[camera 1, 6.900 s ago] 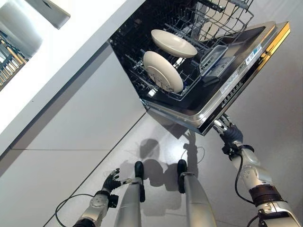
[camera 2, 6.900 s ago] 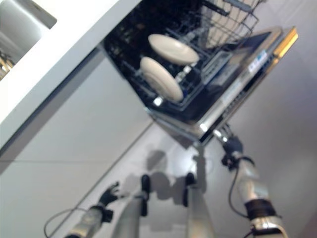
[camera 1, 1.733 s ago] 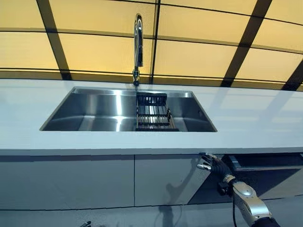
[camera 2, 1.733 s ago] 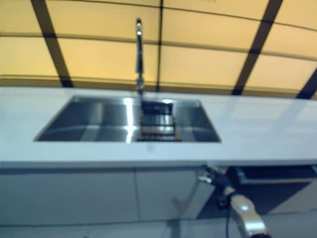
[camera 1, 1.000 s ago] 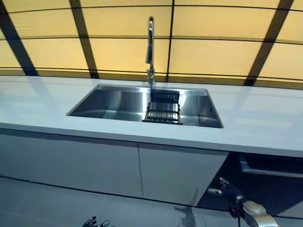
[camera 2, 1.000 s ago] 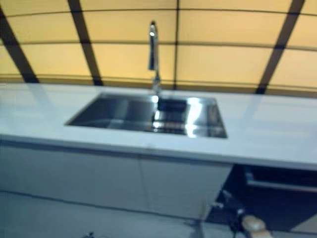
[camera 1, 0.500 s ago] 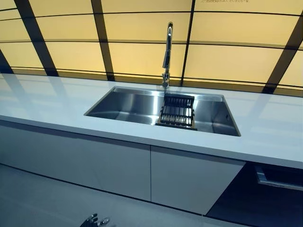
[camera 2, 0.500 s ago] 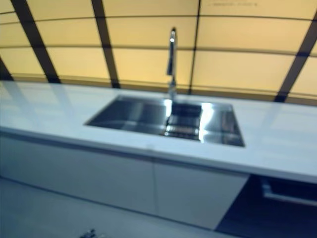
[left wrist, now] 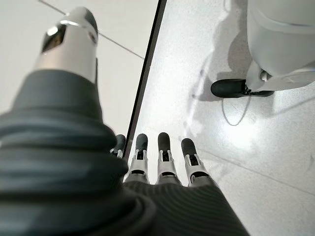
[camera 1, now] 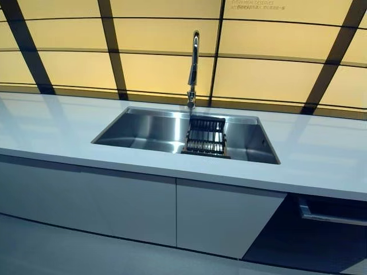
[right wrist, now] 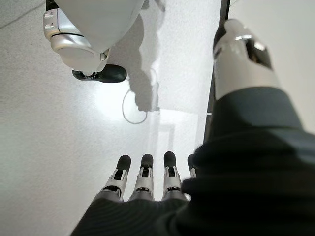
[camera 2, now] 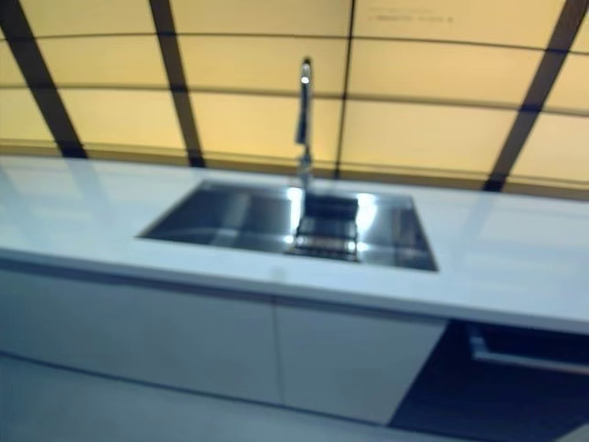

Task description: Take plates into dishwasher

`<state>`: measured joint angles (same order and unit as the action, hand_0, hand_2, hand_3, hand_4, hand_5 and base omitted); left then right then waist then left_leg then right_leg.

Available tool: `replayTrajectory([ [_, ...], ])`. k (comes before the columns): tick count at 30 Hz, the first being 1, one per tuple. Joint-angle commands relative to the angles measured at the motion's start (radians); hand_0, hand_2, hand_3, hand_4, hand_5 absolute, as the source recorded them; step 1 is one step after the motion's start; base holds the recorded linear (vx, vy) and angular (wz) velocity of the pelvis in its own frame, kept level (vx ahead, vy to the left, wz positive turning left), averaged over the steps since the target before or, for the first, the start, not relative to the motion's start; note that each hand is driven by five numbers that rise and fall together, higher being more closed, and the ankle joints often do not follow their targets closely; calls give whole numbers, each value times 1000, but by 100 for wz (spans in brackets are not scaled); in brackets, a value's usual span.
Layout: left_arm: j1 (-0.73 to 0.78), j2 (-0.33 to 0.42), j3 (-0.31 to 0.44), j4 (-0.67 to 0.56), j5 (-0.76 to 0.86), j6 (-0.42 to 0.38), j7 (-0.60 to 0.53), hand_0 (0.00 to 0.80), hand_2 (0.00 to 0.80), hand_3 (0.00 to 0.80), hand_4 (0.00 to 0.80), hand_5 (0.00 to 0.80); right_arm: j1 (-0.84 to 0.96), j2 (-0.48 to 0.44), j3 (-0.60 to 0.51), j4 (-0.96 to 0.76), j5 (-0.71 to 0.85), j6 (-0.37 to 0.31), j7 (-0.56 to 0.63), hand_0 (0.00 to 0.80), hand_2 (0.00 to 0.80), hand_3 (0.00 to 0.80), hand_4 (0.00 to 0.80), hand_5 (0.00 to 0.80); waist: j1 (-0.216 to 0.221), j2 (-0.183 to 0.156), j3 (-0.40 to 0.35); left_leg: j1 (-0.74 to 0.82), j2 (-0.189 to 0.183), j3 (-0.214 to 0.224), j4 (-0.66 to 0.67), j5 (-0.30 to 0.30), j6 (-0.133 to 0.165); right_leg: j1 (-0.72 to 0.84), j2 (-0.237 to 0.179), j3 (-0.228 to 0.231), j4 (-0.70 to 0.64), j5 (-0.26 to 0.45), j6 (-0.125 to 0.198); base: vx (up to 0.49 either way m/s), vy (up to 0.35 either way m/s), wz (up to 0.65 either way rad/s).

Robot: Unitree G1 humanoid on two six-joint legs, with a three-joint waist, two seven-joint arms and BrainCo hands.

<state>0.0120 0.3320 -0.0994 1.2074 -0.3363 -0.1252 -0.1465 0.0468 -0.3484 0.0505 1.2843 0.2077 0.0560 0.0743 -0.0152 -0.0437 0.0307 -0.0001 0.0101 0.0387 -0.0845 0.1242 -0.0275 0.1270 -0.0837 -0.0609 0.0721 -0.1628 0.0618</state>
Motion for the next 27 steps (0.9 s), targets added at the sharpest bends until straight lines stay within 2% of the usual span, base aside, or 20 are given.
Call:
replayTrajectory([
  [1,-54,-2,6,29,16,-29,-5,0,0,0,0,0,-35,1,-17,14,-6,0,-20,0,0,0,0,0,-2,3,34,72,-2,14,36,-123,32,-93,20,0,-76,205,-1,-21,14,-7],
  [13,-58,-10,-2,42,19,-14,-6,0,0,0,0,0,-52,0,-17,37,-29,50,-38,0,0,0,0,0,-6,-8,27,92,6,46,28,-125,33,-73,26,11,-96,215,-1,-4,5,-5],
  [27,-53,-15,3,62,26,-27,3,0,0,0,0,0,-49,3,-28,60,-39,37,-37,0,0,0,0,0,-5,-10,21,107,4,51,22,-126,36,-57,21,12,-99,214,1,5,8,-5],
])
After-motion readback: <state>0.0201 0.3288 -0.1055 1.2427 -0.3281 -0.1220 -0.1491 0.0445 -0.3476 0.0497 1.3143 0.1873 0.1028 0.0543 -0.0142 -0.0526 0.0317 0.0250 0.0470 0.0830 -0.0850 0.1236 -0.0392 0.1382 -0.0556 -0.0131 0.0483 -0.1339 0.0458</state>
